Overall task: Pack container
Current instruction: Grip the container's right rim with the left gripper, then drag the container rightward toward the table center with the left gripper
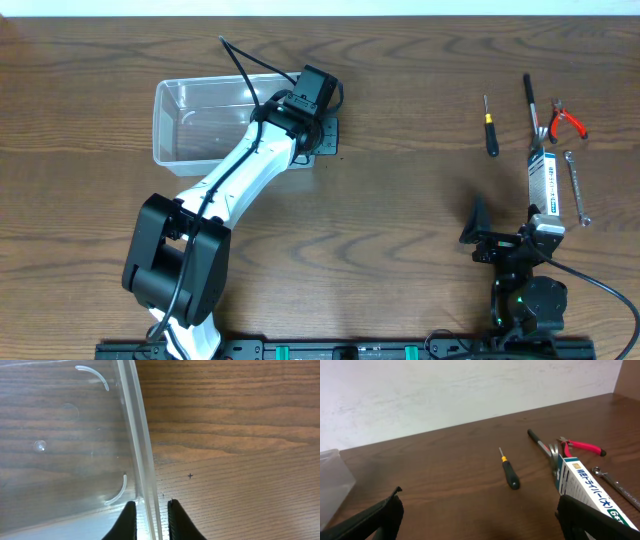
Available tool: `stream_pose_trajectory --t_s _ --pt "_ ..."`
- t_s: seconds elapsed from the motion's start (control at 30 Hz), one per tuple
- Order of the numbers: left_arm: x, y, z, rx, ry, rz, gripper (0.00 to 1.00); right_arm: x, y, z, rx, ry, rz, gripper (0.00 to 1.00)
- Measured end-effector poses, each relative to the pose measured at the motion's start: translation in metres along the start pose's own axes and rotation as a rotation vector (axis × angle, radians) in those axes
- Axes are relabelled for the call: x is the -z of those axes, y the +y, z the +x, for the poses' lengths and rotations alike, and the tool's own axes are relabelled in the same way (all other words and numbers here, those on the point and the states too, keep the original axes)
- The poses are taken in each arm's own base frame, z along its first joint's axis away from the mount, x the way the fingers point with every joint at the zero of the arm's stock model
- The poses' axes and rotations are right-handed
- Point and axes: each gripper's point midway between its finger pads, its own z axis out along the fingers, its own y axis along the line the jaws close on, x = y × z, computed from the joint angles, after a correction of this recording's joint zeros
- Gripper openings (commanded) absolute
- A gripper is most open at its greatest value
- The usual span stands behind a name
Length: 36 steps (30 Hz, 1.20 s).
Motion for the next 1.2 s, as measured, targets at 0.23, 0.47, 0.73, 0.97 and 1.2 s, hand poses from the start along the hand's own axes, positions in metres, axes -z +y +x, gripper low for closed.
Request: stream_pose_trajectory --t_s 0.23,0.47,0.73,0.97,1.2 --pt "-0.003 0.001 0.001 -0.004 0.005 -0.004 0.09 0.0 0.0 0.0 0.0 0.0 0.0 0.99" --pt "-0.004 -0.003 -0.002 -0.009 -0.01 0.004 0.09 0.0 0.0 0.0 0.0 0.0 0.0 0.99" --pt "-0.004 -0.018 0.001 -0.04 -0.019 0.02 0.09 0.0 0.0 0.0 0.0 0.0 0.0 0.99" --pt "-0.004 -0.025 0.001 -0.051 -0.025 0.029 0.09 0.0 0.0 0.0 0.0 0.0 0.0 0.99" --pt "-0.003 -0.029 -0.005 -0.051 -0.05 0.049 0.09 0.0 0.0 0.0 0.0 0.0 0.0 0.99"
